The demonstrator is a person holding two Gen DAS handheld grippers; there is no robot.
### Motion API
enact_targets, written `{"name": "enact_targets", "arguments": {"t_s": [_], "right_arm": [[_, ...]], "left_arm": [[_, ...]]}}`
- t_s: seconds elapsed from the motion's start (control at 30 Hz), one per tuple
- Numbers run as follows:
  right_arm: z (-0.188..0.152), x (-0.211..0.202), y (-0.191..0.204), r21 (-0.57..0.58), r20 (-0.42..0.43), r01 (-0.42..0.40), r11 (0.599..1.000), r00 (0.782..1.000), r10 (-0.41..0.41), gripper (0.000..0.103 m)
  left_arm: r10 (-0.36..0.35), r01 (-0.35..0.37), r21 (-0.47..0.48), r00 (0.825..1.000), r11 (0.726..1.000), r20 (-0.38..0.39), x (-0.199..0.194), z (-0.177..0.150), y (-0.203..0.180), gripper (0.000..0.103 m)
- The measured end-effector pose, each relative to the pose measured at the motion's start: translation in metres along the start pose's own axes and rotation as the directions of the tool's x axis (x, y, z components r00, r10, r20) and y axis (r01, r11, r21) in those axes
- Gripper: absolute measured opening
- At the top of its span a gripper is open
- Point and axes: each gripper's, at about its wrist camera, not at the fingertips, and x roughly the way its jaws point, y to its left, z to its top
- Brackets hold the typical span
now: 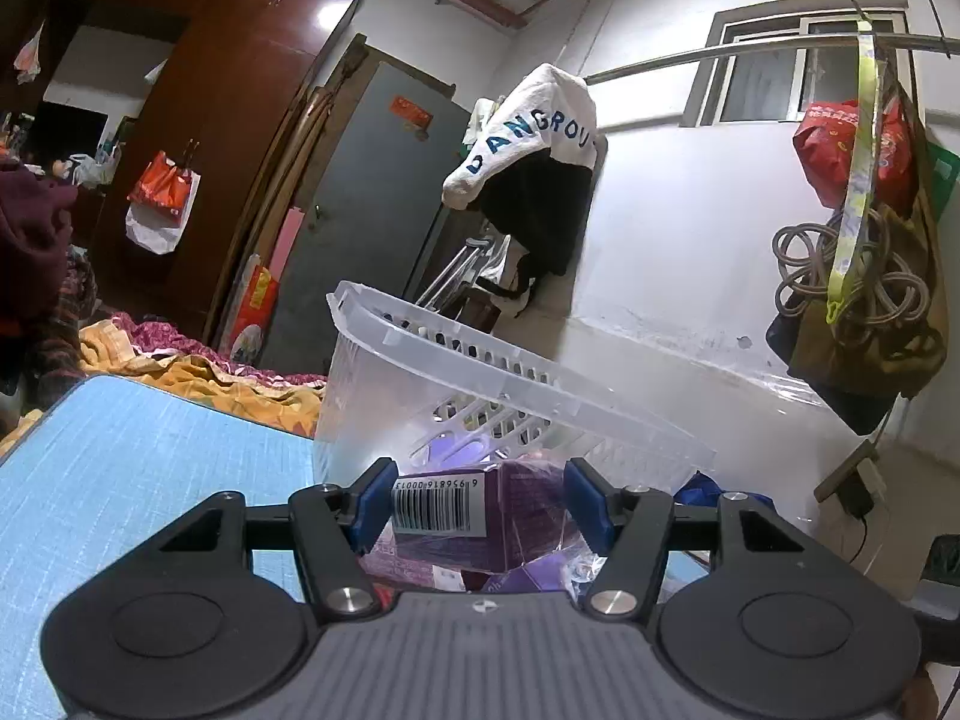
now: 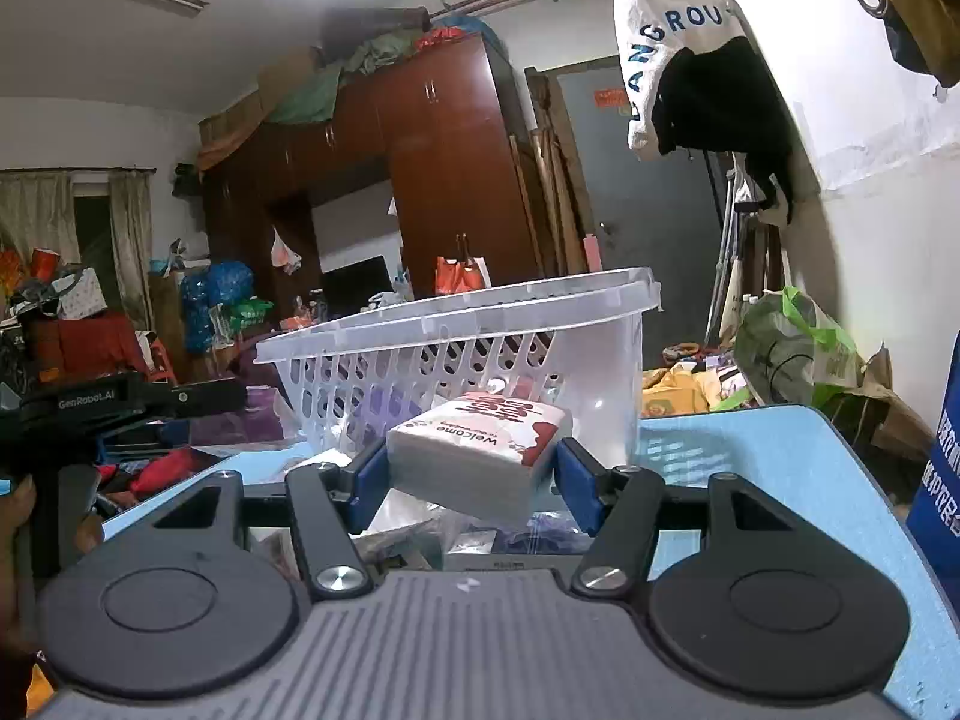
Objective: Organize objects
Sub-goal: 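Grasp the purple barcode package with the left gripper while the right grasps the white 'Welcome' box, then lift both held items over the white basket and open both grippers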
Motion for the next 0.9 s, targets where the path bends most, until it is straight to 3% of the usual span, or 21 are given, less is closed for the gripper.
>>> {"name": "enact_targets", "arguments": {"t_s": [0.23,0.43,0.67,0.77,0.9], "right_arm": [[0.0,-0.006,0.002,-0.013,0.026,0.006,1.0,1.0,-0.006,0.063],[0.005,-0.013,0.011,-0.062,0.066,0.039,0.997,0.997,-0.035,0.063],[0.061,-0.021,0.026,-0.159,0.138,0.066,0.985,0.989,-0.044,0.063],[0.097,0.012,0.022,-0.151,0.063,0.038,0.988,0.998,-0.028,0.063],[0.133,0.08,0.008,-0.102,-0.136,0.02,0.995,0.99,-0.034,0.063]], "left_arm": [[-0.002,0.002,0.007,1.0,1.0,0.013,-0.003,-0.001,0.001,0.064],[-0.008,0.004,0.042,0.996,0.999,0.093,-0.016,0.002,-0.005,0.064],[-0.043,0.016,0.132,0.977,0.991,0.207,-0.039,0.058,-0.033,0.064],[-0.042,0.017,0.143,0.984,0.99,0.175,-0.017,0.093,-0.045,0.063],[0.005,-0.005,0.085,1.0,0.996,0.003,0.046,0.124,-0.046,0.063]]}}
